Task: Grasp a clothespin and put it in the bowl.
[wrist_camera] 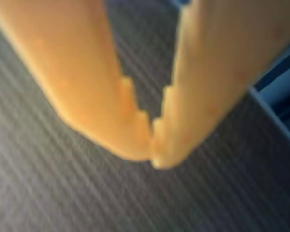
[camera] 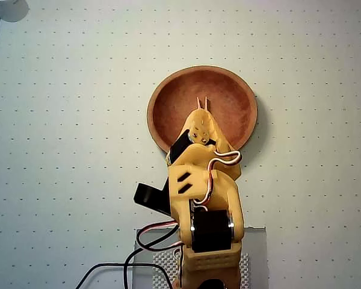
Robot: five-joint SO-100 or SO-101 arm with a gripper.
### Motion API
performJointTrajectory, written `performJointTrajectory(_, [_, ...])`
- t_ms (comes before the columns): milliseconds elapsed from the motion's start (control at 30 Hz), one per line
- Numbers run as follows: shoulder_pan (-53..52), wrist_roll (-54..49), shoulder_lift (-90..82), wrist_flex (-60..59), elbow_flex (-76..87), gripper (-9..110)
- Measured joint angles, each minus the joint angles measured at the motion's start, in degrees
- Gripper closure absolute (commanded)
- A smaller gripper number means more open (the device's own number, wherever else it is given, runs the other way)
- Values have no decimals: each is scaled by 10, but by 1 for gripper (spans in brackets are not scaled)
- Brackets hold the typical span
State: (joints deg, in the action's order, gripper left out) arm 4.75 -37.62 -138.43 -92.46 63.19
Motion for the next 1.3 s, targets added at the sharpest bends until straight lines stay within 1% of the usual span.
performJointTrajectory(67, [1, 69, -47, 43, 24, 105])
performJointTrajectory(167, [-1, 138, -119, 103, 74, 105])
performJointTrajectory(267, [2, 178, -186, 158, 148, 105])
performJointTrajectory(300, [1, 194, -224, 185, 197, 105])
performJointTrajectory(467, [-1, 245, -335, 245, 350, 105])
performJointTrajectory(633, [-2, 296, -422, 263, 490, 105])
performJointTrajectory(867, [1, 339, -495, 264, 634, 105])
performJointTrajectory(1133, [1, 377, -573, 264, 814, 105])
performJointTrajectory(1300, [2, 384, -581, 264, 884, 105])
